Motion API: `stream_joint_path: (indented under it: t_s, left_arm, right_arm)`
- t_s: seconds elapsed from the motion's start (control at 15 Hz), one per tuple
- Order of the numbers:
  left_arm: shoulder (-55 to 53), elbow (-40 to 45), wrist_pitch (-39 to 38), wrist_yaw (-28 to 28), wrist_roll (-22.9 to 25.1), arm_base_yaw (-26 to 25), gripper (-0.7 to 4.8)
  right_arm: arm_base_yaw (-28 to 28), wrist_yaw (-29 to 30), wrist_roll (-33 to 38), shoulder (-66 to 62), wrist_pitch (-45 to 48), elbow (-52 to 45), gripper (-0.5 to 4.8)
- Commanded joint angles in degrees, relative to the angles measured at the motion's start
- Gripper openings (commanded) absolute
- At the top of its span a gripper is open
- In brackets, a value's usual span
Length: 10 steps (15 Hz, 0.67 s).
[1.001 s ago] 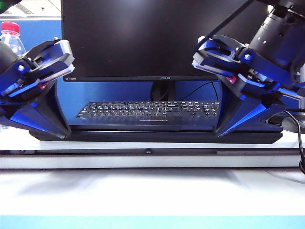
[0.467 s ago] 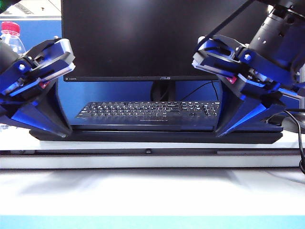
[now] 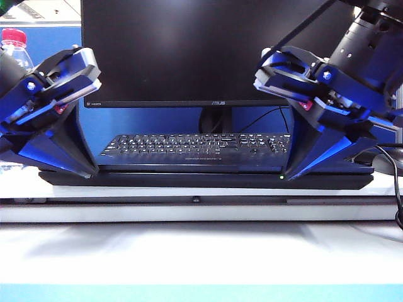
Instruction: Open the lid of the black laptop.
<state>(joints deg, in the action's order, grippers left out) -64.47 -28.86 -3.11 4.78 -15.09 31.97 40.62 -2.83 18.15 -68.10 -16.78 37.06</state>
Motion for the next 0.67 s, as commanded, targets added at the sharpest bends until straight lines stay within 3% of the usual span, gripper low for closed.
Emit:
stream_joint_path:
  t_s: [0.07, 0.67]
  left_arm:
    - [0.1, -0.3, 3.2, -0.7, -0.1, -0.2, 0.53]
    - [0.1, -0.3, 6.3, -0.7, -0.3, -0.2, 0.52]
  right_arm:
    - [-0.3, -1.3, -0.2, 0.1, 3.4, 0.2, -0.01]
    - [-0.3, -1.6, -0.2, 0.1, 5.3, 0.2, -0.01]
